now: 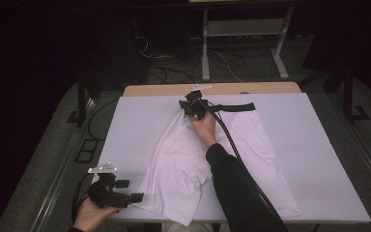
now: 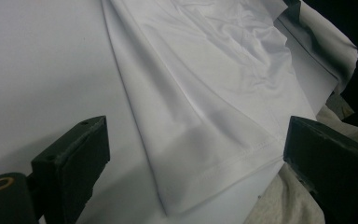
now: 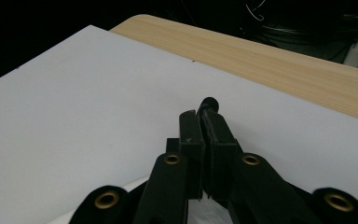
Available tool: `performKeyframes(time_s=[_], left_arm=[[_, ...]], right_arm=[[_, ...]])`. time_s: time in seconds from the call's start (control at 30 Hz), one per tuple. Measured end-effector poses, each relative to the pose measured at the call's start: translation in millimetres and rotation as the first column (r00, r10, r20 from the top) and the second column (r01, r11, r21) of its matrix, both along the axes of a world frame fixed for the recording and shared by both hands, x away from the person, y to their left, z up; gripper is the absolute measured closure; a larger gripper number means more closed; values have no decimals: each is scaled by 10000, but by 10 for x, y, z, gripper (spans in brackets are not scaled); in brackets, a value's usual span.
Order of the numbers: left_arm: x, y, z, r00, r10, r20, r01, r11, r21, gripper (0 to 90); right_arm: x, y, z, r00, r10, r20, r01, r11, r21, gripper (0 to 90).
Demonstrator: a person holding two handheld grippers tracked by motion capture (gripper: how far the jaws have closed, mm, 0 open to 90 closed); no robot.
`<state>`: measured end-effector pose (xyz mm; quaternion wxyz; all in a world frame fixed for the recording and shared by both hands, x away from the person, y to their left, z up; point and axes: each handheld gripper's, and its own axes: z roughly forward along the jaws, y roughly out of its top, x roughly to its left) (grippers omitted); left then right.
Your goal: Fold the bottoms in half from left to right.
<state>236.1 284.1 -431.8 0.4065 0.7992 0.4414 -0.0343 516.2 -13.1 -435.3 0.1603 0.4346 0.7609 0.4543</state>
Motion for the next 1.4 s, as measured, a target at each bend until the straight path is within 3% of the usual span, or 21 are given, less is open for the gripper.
performKeyframes(time_s=[0.3, 0.53, 0.9, 1.03, 1.17, 1.3, 1.4], left_arm=[[-47, 65, -31, 9998, 148, -166, -152, 9996, -238, 175], [-73, 90, -57, 9994, 137, -309, -140, 9998, -103, 241], [-87, 140, -127, 9971, -14, -766, 15, 10000, 24, 424], [-78, 120, -147, 9963, -114, -850, 113, 9999, -18, 535], [-57, 84, -178, 9948, 0, -1020, -2, 10000, -17, 702], [-39, 66, -193, 9958, -133, -901, 153, 9997, 212, 833], [-48, 54, -192, 9972, -243, -708, 260, 9994, 236, 869]], right_arm=[[3, -41, 0, 10000, -35, 12, 35, 10000, 66, 857], [9, -58, -5, 10000, -29, 22, 29, 9999, 127, 858], [2, -77, 2, 10000, -53, 85, 52, 9999, 140, 857], [3, -88, 8, 9999, -85, 78, 84, 9998, 170, 858], [-1, -99, 5, 9999, -103, 97, 100, 9997, 229, 857], [-5, -111, 7, 9999, -77, 114, 74, 9998, 210, 857], [-7, -117, 12, 9999, -75, 118, 73, 9997, 230, 858]])
